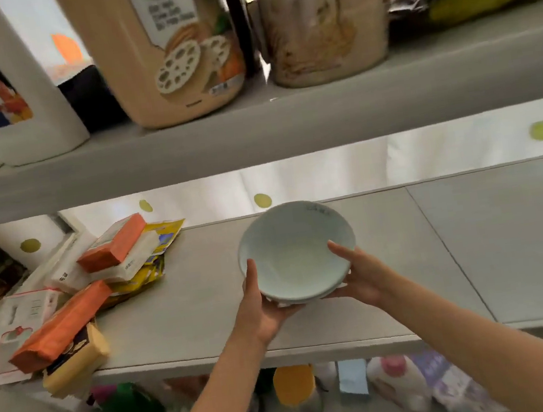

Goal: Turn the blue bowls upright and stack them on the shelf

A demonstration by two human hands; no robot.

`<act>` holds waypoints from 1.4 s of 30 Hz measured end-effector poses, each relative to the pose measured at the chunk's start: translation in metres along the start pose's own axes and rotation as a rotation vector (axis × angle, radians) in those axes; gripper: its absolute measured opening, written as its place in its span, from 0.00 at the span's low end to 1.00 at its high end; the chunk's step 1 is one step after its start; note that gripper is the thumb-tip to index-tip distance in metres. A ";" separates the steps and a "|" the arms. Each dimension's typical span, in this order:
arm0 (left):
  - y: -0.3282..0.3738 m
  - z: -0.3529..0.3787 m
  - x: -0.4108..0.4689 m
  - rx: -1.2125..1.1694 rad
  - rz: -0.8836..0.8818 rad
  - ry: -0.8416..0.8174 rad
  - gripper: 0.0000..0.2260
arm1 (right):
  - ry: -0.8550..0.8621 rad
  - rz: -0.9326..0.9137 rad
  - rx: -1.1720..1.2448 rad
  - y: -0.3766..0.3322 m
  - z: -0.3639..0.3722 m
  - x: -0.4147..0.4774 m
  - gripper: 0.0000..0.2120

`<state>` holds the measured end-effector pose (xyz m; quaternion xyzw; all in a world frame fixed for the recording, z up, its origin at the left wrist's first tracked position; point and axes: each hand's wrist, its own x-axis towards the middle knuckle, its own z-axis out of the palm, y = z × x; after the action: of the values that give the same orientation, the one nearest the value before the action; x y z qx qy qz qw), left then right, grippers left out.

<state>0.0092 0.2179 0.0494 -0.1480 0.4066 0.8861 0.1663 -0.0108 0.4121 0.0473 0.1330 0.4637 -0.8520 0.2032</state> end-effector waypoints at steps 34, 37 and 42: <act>-0.265 0.277 0.012 0.085 -0.310 -0.165 0.32 | 0.311 -0.191 0.187 -0.105 -0.325 -0.194 0.32; -0.263 0.278 0.007 0.092 -0.322 -0.171 0.32 | 0.336 -0.213 0.220 -0.103 -0.319 -0.199 0.30; -0.247 0.260 -0.020 0.116 -0.352 -0.229 0.32 | 0.345 -0.271 0.270 -0.080 -0.300 -0.204 0.48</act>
<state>0.0969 0.5665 0.0540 -0.1053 0.4032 0.8296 0.3716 0.1429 0.7500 0.0305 0.2390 0.3872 -0.8904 -0.0147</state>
